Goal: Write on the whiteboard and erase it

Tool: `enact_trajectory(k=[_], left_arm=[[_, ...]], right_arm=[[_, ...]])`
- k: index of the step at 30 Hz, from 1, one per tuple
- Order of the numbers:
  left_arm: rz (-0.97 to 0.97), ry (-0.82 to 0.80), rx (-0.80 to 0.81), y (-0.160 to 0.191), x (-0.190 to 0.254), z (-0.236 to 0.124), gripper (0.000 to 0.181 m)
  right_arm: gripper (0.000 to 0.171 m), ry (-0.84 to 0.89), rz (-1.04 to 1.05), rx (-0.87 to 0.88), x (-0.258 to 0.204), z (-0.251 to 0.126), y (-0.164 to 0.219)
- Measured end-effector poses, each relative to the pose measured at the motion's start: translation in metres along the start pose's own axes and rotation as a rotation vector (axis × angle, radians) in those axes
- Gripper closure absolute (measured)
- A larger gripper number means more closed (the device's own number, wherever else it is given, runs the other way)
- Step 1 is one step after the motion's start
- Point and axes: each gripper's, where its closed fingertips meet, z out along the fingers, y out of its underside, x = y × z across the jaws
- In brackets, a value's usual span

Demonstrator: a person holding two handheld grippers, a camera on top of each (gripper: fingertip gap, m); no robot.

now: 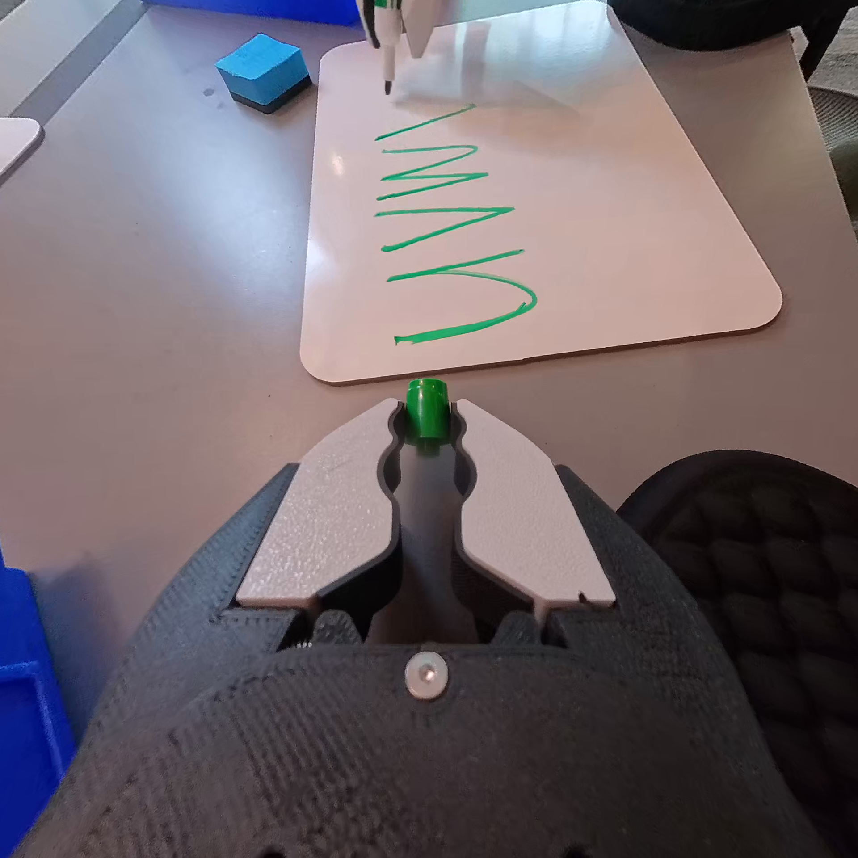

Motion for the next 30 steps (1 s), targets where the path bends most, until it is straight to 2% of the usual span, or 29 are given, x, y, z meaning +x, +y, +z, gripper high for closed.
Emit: enact_trajectory(k=[7, 15, 17, 22, 30], left_arm=[[0.002, 0.007, -0.002, 0.000, 0.001, 0.000, 0.162], [0.008, 0.005, -0.007, 0.001, 0.002, 0.001, 0.162], [0.008, 0.006, -0.008, 0.001, 0.002, 0.001, 0.162], [0.011, 0.003, -0.010, 0.001, 0.002, 0.001, 0.162], [0.006, 0.011, -0.007, 0.001, 0.003, 0.001, 0.163]], right_arm=[[0.139, -0.027, -0.003, -0.021, -0.005, 0.007, 0.000], [0.139, -0.118, -0.095, -0.032, -0.072, 0.006, 0.005], [0.138, -0.079, -0.078, -0.013, -0.060, 0.000, 0.006], [0.138, 0.052, 0.029, 0.028, 0.006, -0.012, 0.012], [0.138, 0.046, 0.012, 0.016, 0.014, 0.000, 0.003]])
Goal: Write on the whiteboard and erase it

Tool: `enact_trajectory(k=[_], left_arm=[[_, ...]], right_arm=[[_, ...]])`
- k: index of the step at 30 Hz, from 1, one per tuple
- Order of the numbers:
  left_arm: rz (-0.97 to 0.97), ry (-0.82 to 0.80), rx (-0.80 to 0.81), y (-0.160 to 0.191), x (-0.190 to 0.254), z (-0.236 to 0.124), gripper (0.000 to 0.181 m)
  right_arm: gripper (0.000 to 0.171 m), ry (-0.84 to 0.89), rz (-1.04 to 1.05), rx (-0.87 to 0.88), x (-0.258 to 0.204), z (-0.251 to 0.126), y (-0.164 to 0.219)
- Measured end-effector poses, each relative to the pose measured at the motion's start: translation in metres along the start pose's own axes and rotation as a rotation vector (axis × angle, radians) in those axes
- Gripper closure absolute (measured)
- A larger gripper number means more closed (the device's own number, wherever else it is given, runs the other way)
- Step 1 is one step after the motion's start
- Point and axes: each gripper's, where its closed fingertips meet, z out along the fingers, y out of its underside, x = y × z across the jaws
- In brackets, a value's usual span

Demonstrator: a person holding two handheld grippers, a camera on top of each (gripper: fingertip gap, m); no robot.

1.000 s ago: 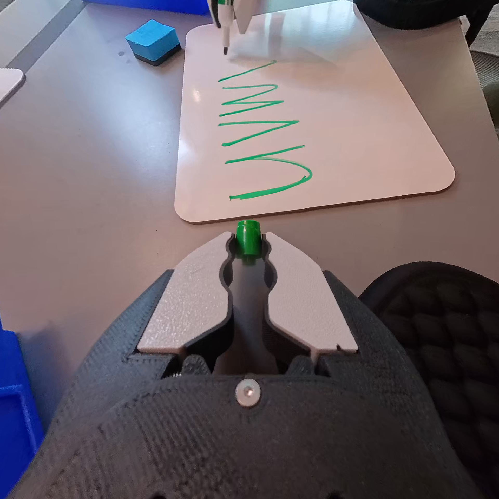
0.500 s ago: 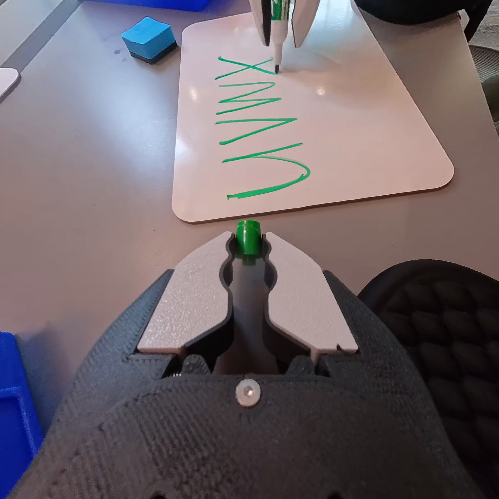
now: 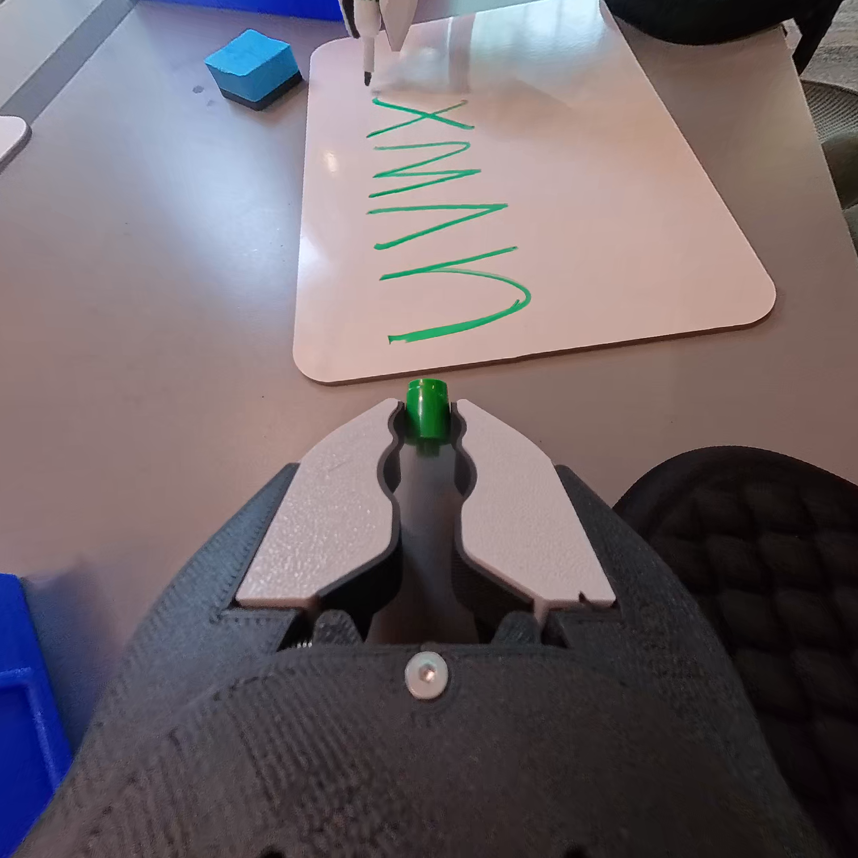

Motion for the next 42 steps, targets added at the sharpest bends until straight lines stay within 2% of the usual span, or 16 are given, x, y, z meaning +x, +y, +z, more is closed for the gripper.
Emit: enact_trajectory(k=[18, 33, 42], left_arm=[[0.008, 0.000, -0.011, 0.001, 0.000, 0.001, 0.163], [0.009, 0.004, -0.012, 0.001, 0.001, 0.001, 0.162], [0.007, 0.004, -0.014, 0.002, 0.000, 0.001, 0.162]], right_arm=[[0.138, 0.000, 0.006, -0.064, -0.014, -0.005, 0.027], [0.138, 0.060, 0.001, -0.054, 0.015, 0.001, 0.012], [0.138, -0.004, 0.011, -0.015, -0.014, -0.011, 0.018]])
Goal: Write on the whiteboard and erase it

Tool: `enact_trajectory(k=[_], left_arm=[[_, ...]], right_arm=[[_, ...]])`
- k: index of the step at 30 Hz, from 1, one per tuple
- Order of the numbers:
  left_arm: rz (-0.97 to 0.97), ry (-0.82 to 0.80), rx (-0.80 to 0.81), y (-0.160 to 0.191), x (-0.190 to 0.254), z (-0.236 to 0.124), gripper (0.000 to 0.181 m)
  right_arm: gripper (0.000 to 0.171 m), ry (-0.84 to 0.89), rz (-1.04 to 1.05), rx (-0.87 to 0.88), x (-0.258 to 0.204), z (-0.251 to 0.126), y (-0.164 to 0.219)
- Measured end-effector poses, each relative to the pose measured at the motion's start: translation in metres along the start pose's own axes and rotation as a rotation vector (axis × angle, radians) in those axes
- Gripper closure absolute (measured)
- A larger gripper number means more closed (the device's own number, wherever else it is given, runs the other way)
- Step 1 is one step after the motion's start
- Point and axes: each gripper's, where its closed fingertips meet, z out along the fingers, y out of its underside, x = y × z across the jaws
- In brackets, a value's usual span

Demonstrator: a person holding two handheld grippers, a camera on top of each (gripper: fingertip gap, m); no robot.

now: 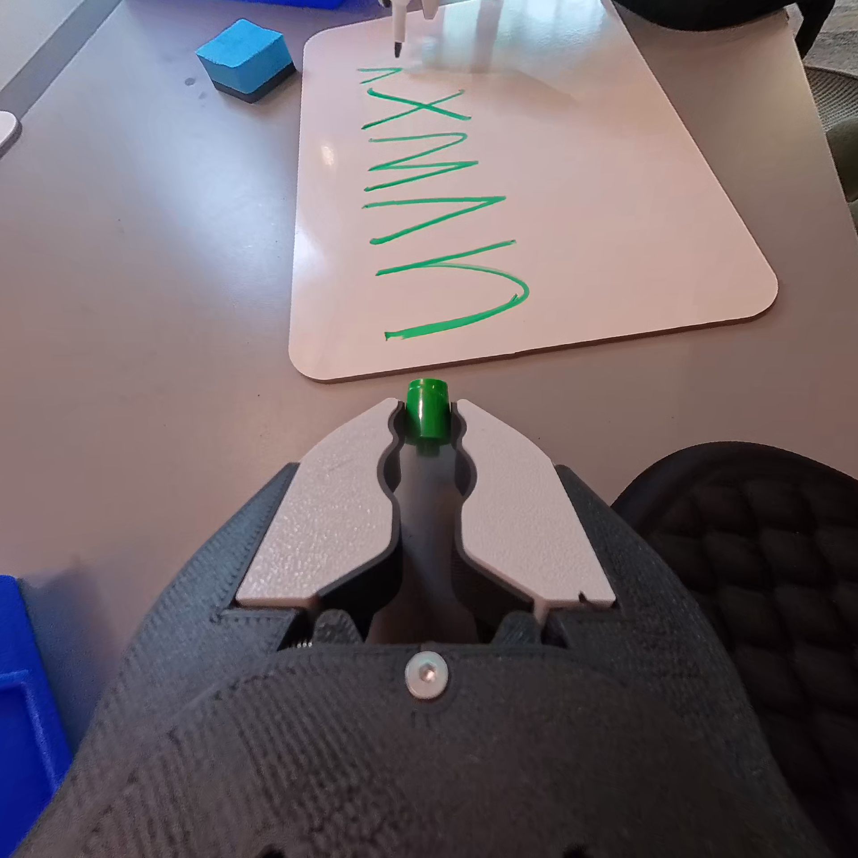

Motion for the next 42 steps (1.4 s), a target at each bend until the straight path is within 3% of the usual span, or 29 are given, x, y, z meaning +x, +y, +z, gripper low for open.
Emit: enact_trajectory(k=[15, 25, 33, 42], left_arm=[[0.006, 0.000, -0.004, 0.000, 0.001, 0.000, 0.162], [0.009, -0.001, -0.007, 0.001, 0.001, 0.001, 0.162], [0.004, -0.003, -0.004, 0.000, 0.000, 0.000, 0.163], [0.001, 0.003, -0.001, 0.000, 0.001, 0.000, 0.163]], right_arm=[[0.138, -0.015, 0.021, -0.037, -0.004, 0.007, 0.009], [0.138, -0.075, 0.025, -0.063, -0.043, -0.004, 0.035], [0.138, 0.013, 0.078, 0.043, 0.009, -0.011, 0.014], [0.138, 0.015, 0.077, 0.043, 0.025, 0.001, 0.005]])
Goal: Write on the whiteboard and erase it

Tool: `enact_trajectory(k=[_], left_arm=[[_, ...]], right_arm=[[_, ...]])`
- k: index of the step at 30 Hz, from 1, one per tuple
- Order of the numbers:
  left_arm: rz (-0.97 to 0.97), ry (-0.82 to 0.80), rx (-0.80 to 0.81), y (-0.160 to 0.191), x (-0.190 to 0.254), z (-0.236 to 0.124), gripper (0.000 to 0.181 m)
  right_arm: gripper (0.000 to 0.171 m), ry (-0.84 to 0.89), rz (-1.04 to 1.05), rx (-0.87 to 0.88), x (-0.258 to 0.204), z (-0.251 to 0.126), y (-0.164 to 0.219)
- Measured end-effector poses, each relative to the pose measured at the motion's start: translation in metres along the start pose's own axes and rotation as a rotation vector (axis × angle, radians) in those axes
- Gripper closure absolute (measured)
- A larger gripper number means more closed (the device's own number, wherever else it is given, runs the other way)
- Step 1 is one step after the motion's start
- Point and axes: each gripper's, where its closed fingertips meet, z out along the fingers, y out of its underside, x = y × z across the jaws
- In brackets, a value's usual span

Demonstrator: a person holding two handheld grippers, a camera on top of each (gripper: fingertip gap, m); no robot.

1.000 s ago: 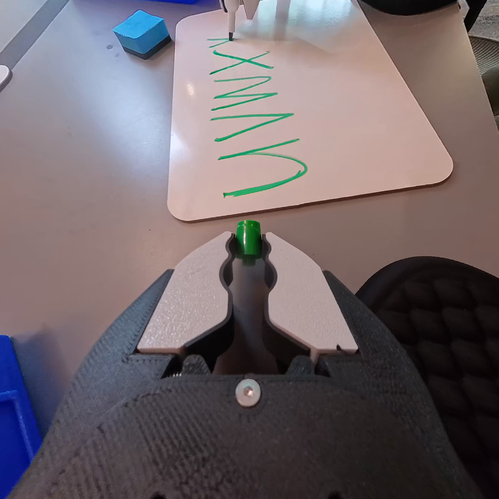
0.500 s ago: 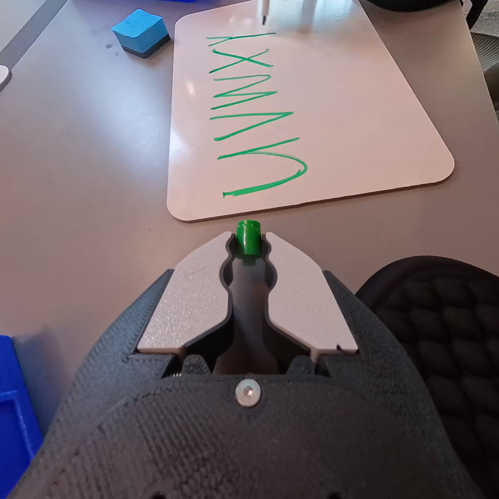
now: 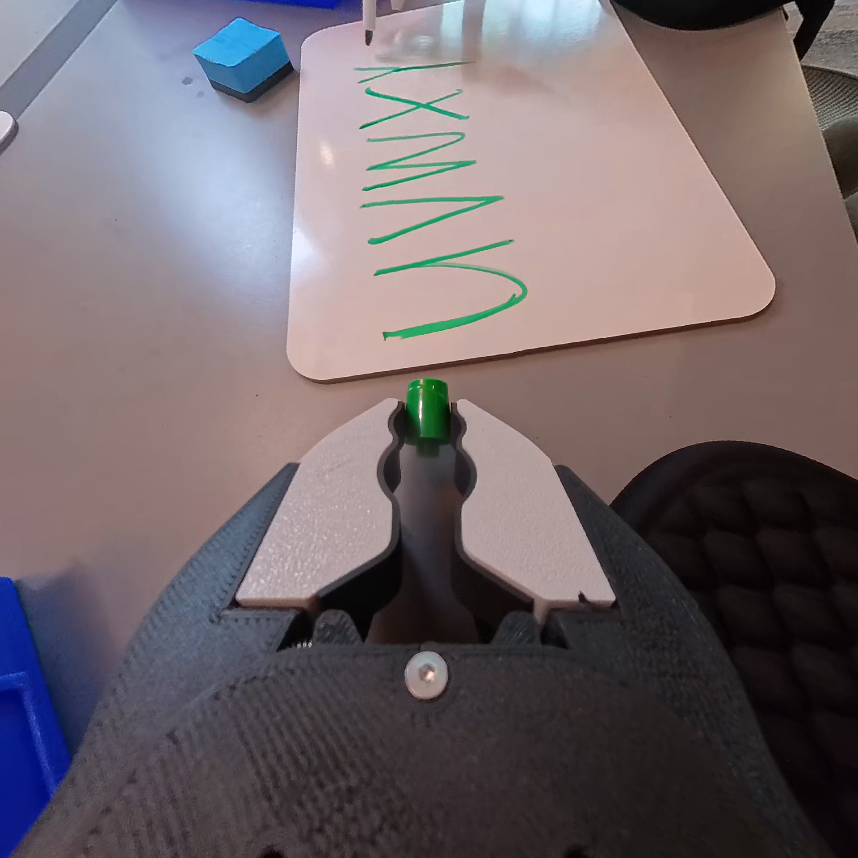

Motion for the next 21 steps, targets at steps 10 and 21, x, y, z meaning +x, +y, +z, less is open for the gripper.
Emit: enact_trajectory(k=[10, 21], left_arm=[[-0.004, 0.001, 0.002, 0.000, 0.000, 0.000, 0.163], [-0.001, -0.001, -0.004, 0.000, 0.000, 0.000, 0.163]], right_arm=[[0.138, 0.017, -0.002, -0.030, 0.009, 0.010, 0.001], [0.138, 0.062, 0.031, -0.068, 0.016, -0.001, 0.029]])
